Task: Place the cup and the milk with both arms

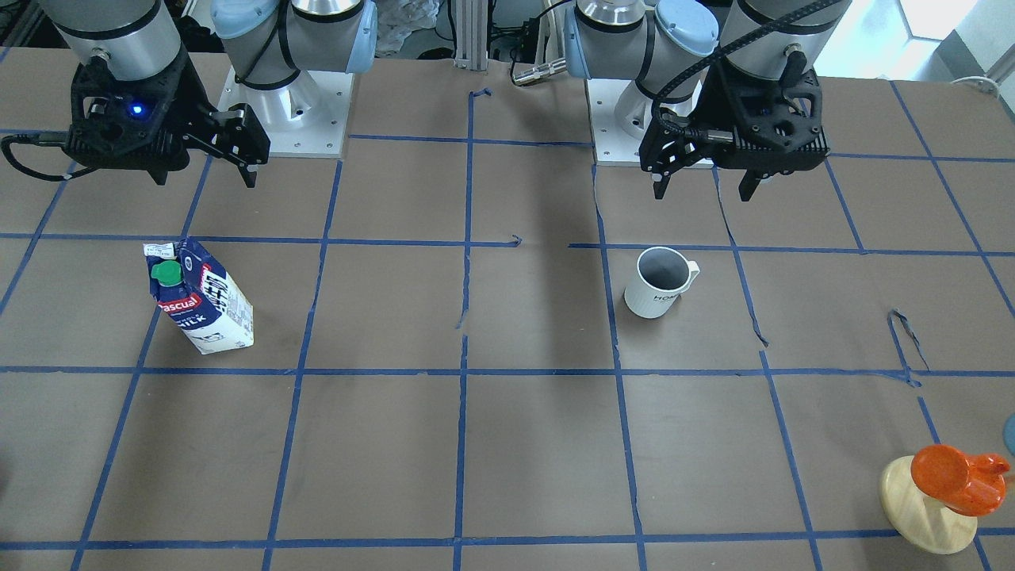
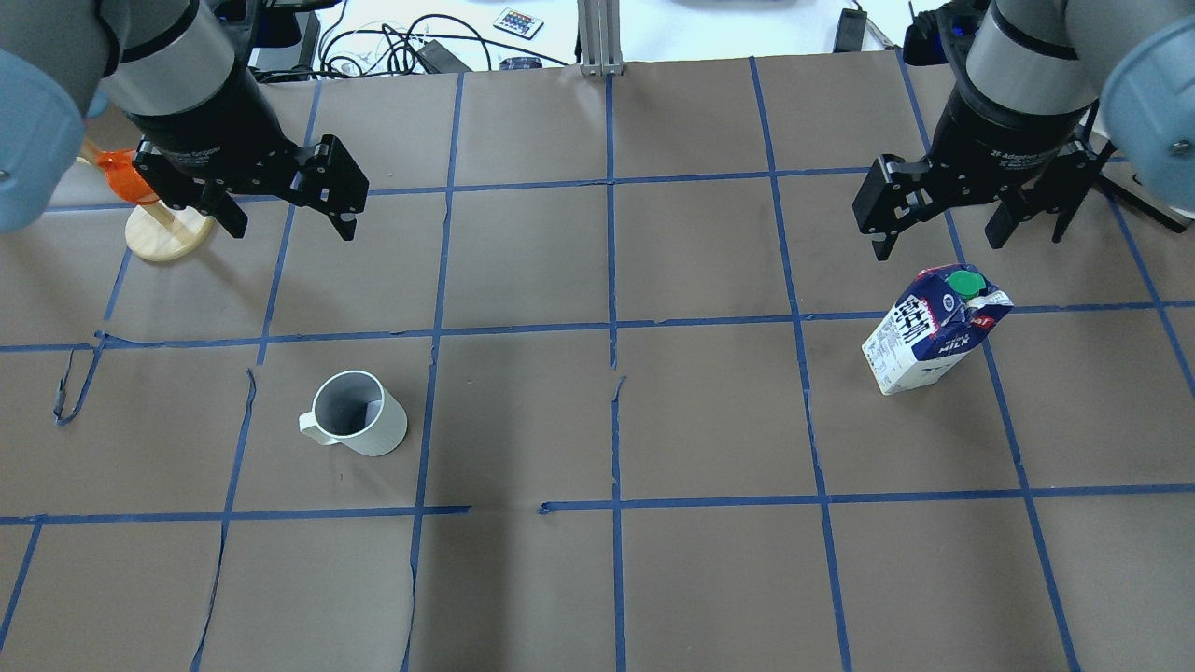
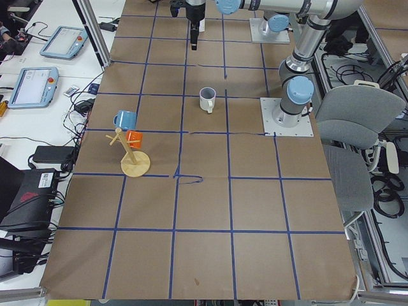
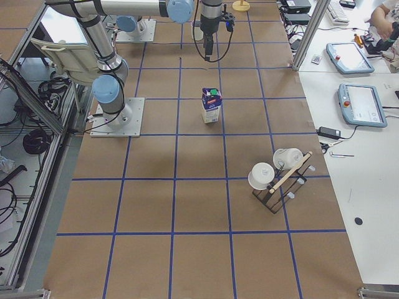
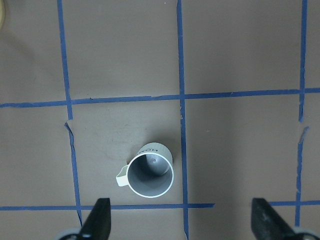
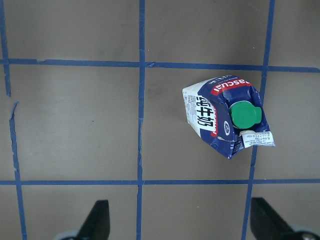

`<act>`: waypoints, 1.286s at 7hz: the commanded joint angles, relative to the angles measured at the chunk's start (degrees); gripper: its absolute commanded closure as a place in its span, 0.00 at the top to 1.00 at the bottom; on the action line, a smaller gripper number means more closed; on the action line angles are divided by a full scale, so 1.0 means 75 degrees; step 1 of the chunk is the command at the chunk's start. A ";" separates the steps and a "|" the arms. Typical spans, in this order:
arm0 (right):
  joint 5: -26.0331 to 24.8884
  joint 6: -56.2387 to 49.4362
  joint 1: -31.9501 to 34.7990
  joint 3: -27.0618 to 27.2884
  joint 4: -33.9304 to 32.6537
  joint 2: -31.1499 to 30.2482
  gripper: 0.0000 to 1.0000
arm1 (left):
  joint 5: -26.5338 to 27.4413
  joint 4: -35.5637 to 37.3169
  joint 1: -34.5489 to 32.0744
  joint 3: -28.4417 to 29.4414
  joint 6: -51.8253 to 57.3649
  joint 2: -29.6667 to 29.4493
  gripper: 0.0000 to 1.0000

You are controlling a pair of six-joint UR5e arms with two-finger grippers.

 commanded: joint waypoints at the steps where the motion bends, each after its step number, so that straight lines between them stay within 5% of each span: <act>1: 0.0000 -0.0067 -0.0029 0.0000 0.0008 0.0032 1.00 | -0.0066 0.0082 -0.0059 -0.0031 -0.0035 -0.0147 1.00; 6: -0.0200 -0.0148 -0.1399 0.0071 -0.0655 0.0523 1.00 | -0.0113 0.0060 -0.0141 -0.1610 -0.0047 0.0017 1.00; 9: -0.0047 -0.0747 -0.1412 0.0502 -0.0988 0.0945 1.00 | -0.0031 0.1766 -0.0036 -0.3005 -0.0106 -0.0240 1.00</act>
